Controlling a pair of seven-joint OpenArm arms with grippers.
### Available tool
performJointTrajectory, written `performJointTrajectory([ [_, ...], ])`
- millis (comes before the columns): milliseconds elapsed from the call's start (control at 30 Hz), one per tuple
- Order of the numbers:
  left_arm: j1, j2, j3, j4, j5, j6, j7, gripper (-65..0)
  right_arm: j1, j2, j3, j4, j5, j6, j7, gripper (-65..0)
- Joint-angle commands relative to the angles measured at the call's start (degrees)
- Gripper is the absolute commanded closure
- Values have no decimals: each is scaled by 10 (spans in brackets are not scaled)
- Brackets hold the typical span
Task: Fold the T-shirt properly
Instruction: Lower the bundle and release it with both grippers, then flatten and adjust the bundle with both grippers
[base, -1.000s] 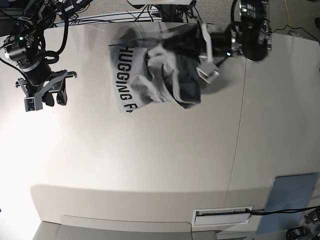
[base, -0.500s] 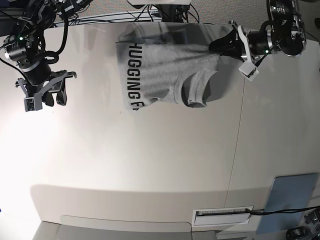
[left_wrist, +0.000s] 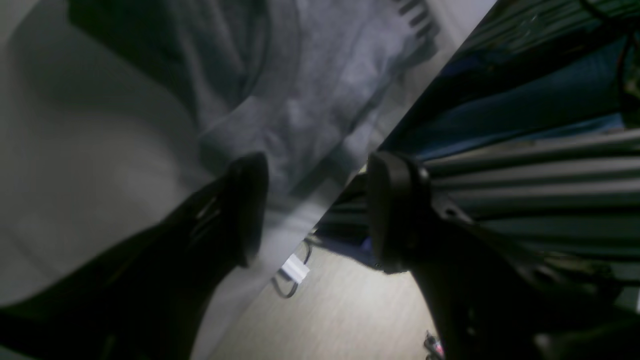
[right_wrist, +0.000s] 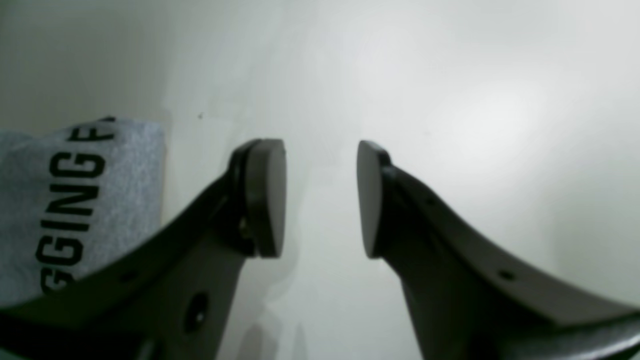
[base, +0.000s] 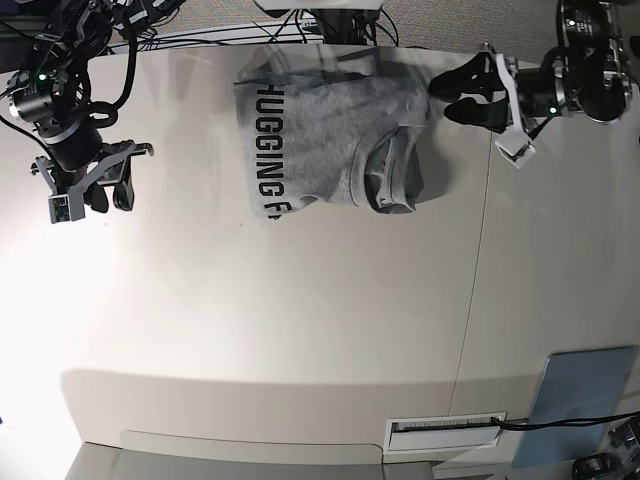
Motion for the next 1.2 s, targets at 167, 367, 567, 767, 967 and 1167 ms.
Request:
performJointTrajectory([
  [167, -16, -8, -2, 8, 28, 0, -41, -149, -1, 7, -101, 10, 31, 22, -19, -112],
  [367, -30, -6, -2, 8, 113, 0, -103, -144, -35, 19, -268, 10, 31, 68, -28, 0],
  [567, -30, -6, -2, 7, 138, 0, -112, -144, -53, 55, -420, 10, 3, 92, -28, 0],
  [767, -30, -6, -2, 7, 138, 0, -112, -144, -52, 64, -506, -31, -45, 92, -8, 0],
  [967, -30, -6, -2, 7, 138, 0, -112, -144, -3, 60, -555, -139, -44, 92, 7, 0],
  [1167, -30, -6, -2, 7, 138, 0, -112, -144, 74, 23, -599, -220, -58, 74, 52, 0],
])
